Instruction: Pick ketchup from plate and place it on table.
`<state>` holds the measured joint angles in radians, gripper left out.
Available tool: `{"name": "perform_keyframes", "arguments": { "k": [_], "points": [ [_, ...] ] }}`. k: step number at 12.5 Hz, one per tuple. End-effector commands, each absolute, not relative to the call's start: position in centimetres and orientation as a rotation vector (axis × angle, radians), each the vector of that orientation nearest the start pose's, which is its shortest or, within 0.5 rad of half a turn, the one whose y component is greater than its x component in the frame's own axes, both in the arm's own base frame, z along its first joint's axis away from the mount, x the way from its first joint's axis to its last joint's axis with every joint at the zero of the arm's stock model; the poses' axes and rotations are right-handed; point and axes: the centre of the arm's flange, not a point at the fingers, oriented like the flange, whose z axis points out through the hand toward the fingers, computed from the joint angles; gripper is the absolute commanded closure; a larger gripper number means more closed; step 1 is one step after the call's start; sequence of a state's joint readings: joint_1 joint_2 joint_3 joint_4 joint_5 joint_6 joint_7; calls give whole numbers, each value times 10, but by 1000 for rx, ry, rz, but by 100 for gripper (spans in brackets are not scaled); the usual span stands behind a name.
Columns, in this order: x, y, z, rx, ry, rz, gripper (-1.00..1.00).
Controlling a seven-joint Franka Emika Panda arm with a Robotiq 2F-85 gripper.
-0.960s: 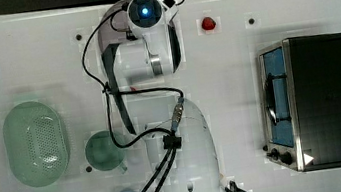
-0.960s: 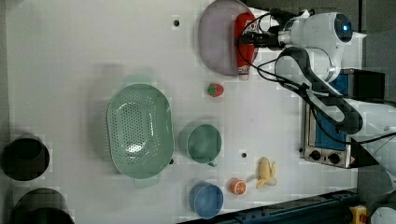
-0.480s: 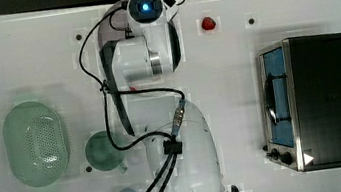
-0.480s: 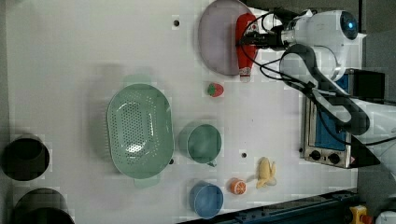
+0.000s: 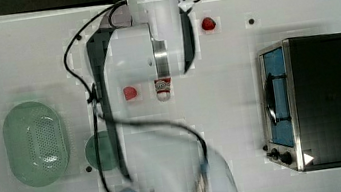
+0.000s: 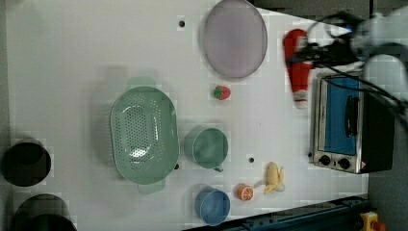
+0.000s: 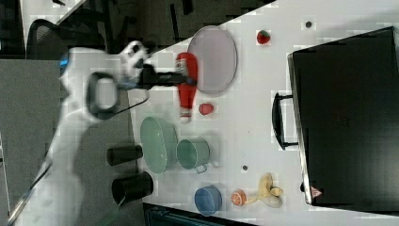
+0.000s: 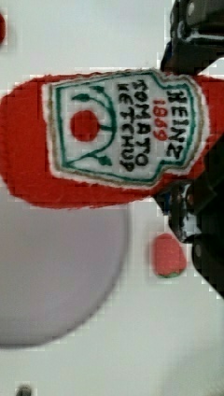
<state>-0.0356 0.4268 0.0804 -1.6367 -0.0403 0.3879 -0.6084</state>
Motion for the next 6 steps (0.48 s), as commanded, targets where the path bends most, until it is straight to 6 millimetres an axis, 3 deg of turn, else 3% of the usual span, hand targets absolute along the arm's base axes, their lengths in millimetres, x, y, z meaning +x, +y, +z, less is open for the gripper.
{"name": "perform_keyframes", "arguments": {
  "k": [1, 6],
  "points": [
    [630, -16, 415, -3146, 254, 126, -25],
    [558, -42, 382, -3134, 345, 187, -25]
  ]
}}
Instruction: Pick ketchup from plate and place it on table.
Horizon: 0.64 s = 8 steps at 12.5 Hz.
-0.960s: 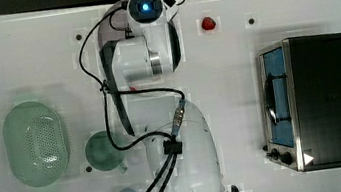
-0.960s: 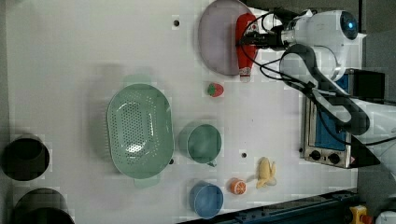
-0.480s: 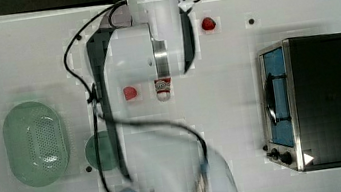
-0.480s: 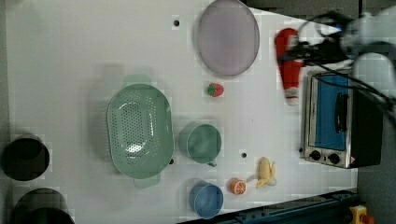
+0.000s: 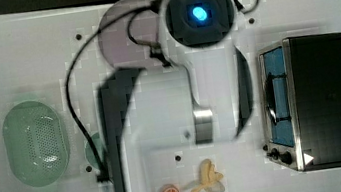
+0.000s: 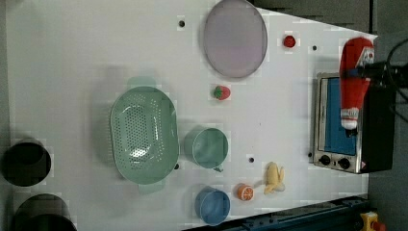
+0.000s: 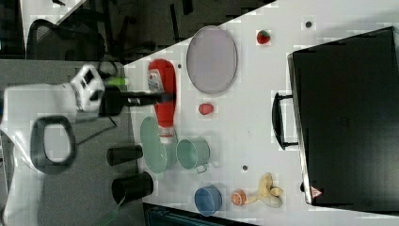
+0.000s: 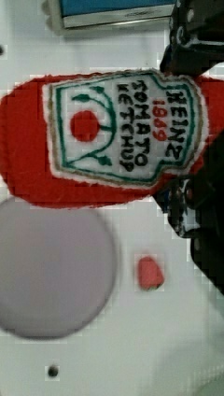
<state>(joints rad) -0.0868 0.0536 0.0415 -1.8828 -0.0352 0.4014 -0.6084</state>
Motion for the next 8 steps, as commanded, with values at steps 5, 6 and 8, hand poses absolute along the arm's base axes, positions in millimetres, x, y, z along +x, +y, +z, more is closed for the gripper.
{"name": "perform_keyframes", "arguments": {
  "k": [5, 6, 8],
  "points": [
    [514, -45, 303, -3072, 437, 72, -25],
    [509, -43, 284, -3074, 436, 46, -25],
    [501, -39, 248, -3077, 433, 17, -25]
  ]
}}
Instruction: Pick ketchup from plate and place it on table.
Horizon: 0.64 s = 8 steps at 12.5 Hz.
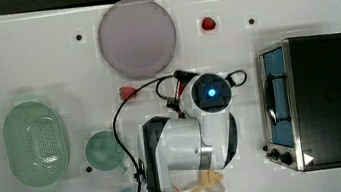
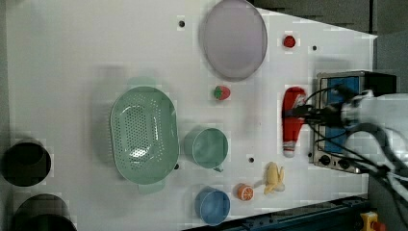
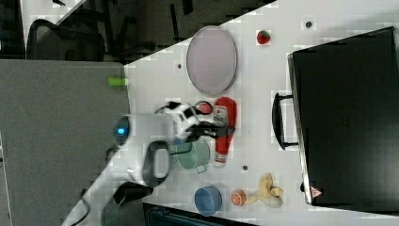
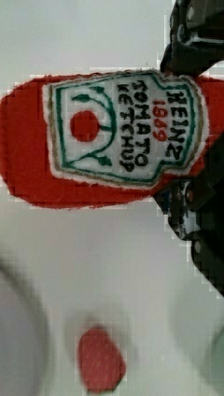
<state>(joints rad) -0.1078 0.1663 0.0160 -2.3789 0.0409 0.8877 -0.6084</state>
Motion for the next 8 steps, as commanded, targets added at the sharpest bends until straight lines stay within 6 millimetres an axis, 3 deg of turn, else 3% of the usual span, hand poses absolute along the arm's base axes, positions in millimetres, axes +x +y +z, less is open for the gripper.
{"name": "perform_keyframes", "arguments": {
  "k": [1, 4, 5, 6, 8],
  "points": [
    [500, -38, 234, -3078, 431, 8, -25],
    [496, -35, 198, -3079, 427, 25, -25],
    [498, -35, 195, -3079, 427, 2, -25],
    [500, -35, 198, -3079, 425, -30, -34],
    [502, -34, 207, -3078, 422, -60, -76]
  ]
}}
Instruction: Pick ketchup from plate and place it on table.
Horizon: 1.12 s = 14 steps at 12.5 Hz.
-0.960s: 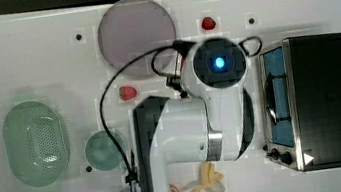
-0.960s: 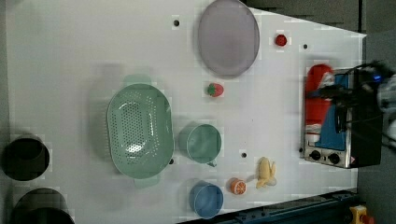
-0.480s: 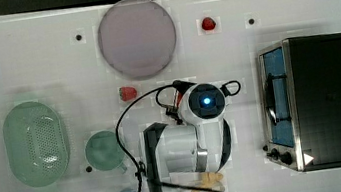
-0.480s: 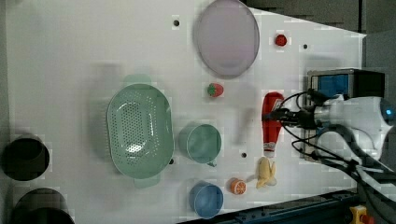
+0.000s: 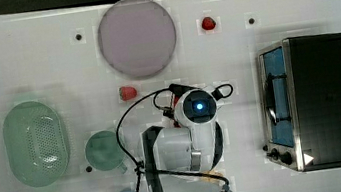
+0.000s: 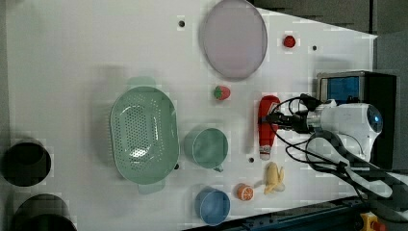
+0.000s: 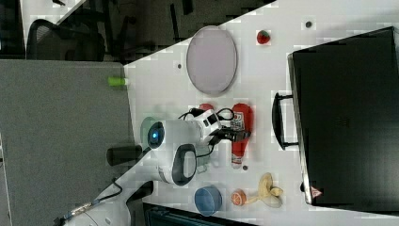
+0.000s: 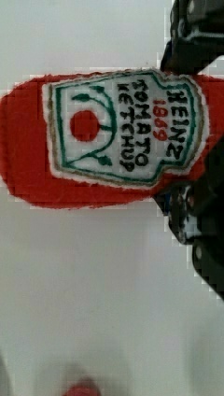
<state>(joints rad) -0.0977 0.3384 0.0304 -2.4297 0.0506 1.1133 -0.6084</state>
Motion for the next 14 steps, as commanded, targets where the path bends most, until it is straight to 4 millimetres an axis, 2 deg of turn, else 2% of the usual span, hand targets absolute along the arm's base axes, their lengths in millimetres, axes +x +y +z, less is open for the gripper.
{"name": "perform_keyframes", "arguments": {
  "k": [1, 2, 4, 7, 11, 13, 14],
  "points": [
    [508, -31, 218, -3075, 414, -101, -98],
    [517, -29, 237, -3067, 425, -157, -100],
    [527, -30, 279, -3035, 554, -200, -100],
    [535, -27, 354, -2960, 832, -164, -100],
    [536, -19, 458, -2833, 1217, -44, -100],
    [538, -14, 506, -2815, 1253, -50, -100],
    [535, -14, 523, -2823, 1255, -21, -100]
  ]
}}
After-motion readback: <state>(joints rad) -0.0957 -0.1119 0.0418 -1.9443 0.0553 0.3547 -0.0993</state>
